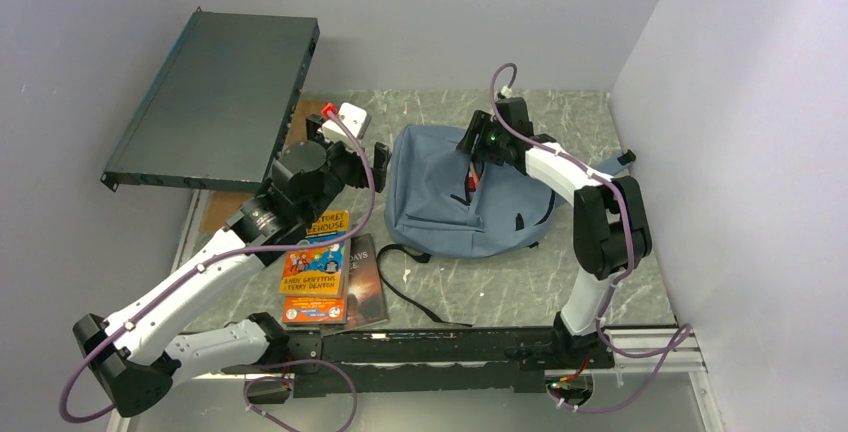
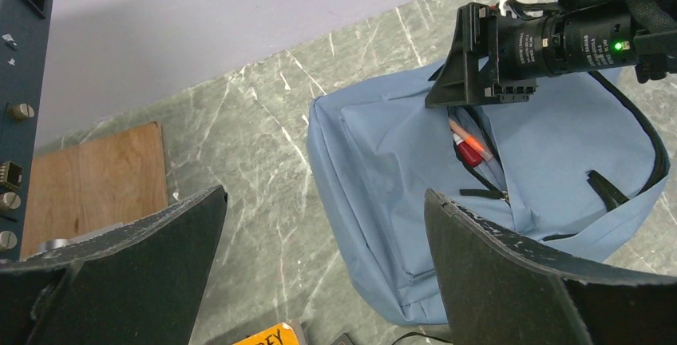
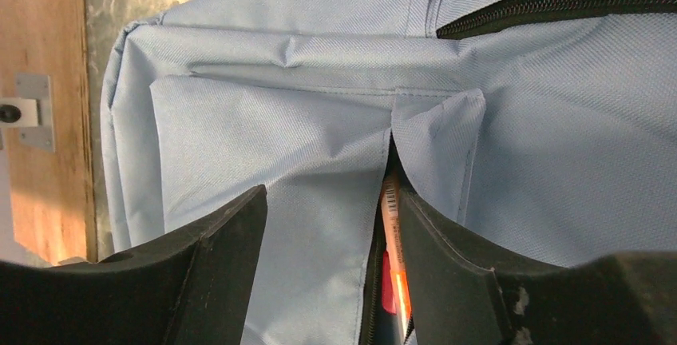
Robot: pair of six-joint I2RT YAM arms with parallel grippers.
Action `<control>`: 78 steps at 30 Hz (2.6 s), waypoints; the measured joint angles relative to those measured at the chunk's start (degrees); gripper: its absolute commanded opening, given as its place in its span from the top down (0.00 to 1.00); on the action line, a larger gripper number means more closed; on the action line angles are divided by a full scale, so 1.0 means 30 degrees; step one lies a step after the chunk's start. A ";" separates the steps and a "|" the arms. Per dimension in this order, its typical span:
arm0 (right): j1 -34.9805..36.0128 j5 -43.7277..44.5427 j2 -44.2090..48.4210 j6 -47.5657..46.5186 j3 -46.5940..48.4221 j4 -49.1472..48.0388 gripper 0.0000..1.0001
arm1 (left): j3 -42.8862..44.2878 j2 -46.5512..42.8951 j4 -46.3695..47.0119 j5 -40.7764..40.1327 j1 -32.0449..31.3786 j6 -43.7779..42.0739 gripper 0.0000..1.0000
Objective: Pack the student bag
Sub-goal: Zip the student bag at the center of the board.
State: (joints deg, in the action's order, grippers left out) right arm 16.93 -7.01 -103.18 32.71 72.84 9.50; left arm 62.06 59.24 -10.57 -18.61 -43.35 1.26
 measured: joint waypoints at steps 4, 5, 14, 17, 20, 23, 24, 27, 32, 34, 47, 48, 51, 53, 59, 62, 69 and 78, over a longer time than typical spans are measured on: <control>-0.0015 -0.0335 -0.0073 0.0437 -0.0168 -0.0787 0.39 | 0.0036 -0.0095 0.0007 0.0102 0.0000 0.0015 0.00; -0.0015 -0.0386 -0.0138 0.0495 -0.0168 -0.0976 0.39 | 0.0036 -0.0095 -0.0015 0.0102 0.0007 0.0015 0.00; 0.0073 -0.0342 -0.1348 0.0816 -0.0160 -0.1749 0.38 | 0.0036 -0.0095 -0.0007 0.0109 0.0007 0.0015 0.00; 0.0219 -0.0168 -0.1508 0.0809 -0.0160 -0.1800 0.45 | 0.0036 -0.0095 -0.0007 0.0109 0.0007 0.0022 0.00; 0.0255 -0.0146 -0.1537 0.0838 -0.0153 -0.1887 0.63 | 0.0036 -0.0095 -0.0015 0.0109 0.0007 0.0022 0.00; 0.0262 -0.0342 -0.1537 0.0962 -0.0131 -0.2069 0.91 | 0.0036 -0.0095 -0.0007 0.0109 0.0007 0.0022 0.01; 0.0262 -0.0466 -0.1537 0.1064 -0.0073 -0.2018 1.00 | 0.0036 -0.0095 -0.0007 0.0109 0.0007 0.0022 0.01; 0.0248 -0.1246 -0.1494 0.1137 0.0393 -0.1530 1.00 | 0.0036 -0.0095 -0.0007 0.0109 0.0007 0.0022 0.01; 0.0036 -0.3373 -0.0561 0.1064 0.1268 0.0539 1.00 | 0.0036 -0.0095 -0.0007 0.0219 0.0007 0.0080 0.02; -0.0248 -0.5042 -0.0109 0.1020 0.1508 0.1260 1.00 | 0.0036 -0.0073 -0.0007 0.0321 0.0007 0.0189 0.02; -0.2412 -1.2808 -0.1661 0.0517 0.3118 0.2863 0.74 | 0.0459 0.2004 -0.0335 0.2412 0.0007 0.1486 0.02; -0.2375 -1.2728 -0.2047 0.0226 0.3679 0.3264 0.68 | 0.0532 0.2288 -0.0415 0.2543 0.0007 0.1545 0.03; -0.2310 -1.2233 -0.2521 -0.0845 0.4714 0.4328 0.55 | 0.0794 0.3381 -0.0481 0.2987 -0.0007 0.1821 0.03; -0.2251 -1.1788 -0.2280 -0.1596 0.4867 0.4881 0.50 | 0.0809 0.3927 -0.0532 0.3322 -0.0007 0.1989 0.04; -0.1610 -0.9515 0.0539 -0.3432 0.3104 0.5734 0.41 | 0.0809 0.4109 -0.0459 0.4262 -0.0007 0.2703 0.05; -0.0262 -0.7439 0.3228 -0.4626 0.0903 0.5559 0.40 | 0.0670 0.3883 -0.0233 0.4430 -0.0007 0.3024 0.04; 0.5246 -0.1421 0.8692 -0.8153 -0.5734 0.1931 0.41 | 0.0175 0.3016 0.0109 0.4422 -0.0029 0.3453 0.03; 0.6921 0.3067 0.9435 -1.2633 -0.8291 -0.0597 0.45 | -0.0007 0.1902 0.0342 0.4167 -0.0262 0.3483 0.02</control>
State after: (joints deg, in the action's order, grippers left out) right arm 37.69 2.20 -74.87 -5.19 47.97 7.70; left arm 62.04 64.95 -9.54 -6.11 -44.14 11.70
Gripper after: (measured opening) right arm 0.558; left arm 0.980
